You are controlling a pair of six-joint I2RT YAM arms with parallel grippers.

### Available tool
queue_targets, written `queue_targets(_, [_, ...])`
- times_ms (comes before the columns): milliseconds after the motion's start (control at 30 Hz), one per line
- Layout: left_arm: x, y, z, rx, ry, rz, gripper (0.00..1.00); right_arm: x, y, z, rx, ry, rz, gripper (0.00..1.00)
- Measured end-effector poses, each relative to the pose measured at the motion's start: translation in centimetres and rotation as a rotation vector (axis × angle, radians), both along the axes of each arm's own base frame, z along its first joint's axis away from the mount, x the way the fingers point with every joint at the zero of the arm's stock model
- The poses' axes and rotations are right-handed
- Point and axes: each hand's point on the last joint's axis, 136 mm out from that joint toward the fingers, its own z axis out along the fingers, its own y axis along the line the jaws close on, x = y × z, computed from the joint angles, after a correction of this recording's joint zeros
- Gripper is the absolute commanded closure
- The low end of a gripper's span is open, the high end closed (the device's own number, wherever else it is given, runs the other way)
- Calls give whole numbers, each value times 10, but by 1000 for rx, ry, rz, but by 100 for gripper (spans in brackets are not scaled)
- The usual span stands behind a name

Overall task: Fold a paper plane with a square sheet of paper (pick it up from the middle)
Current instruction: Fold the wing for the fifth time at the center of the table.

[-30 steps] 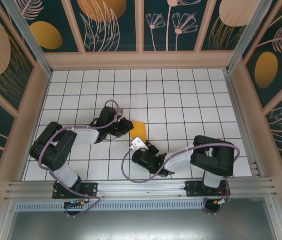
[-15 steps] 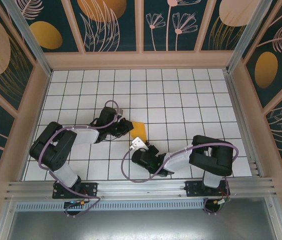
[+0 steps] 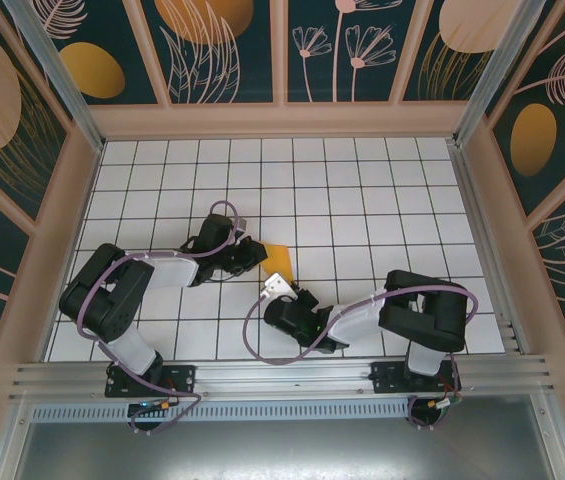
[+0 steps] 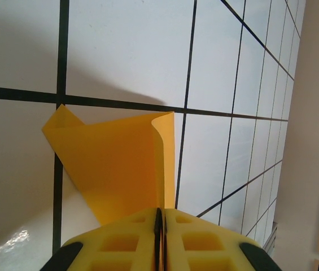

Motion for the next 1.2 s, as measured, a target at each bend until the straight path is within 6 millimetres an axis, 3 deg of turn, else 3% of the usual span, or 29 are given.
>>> queue_targets(500, [0,0,0,1,-2,-2,88,10,-2,1,35,9,-15,75])
queue_targets(933, [0,0,0,3,-4,-4,87,13,1,-3,41,25,-8,91])
queue_targets(1033, [-1,0,0,6,-7,-7,84,13,1,-4,43,27,-10,94])
queue_targets(1200, [0,4,8,20,-28,1,62,12,2,-5,55,43,-5,100])
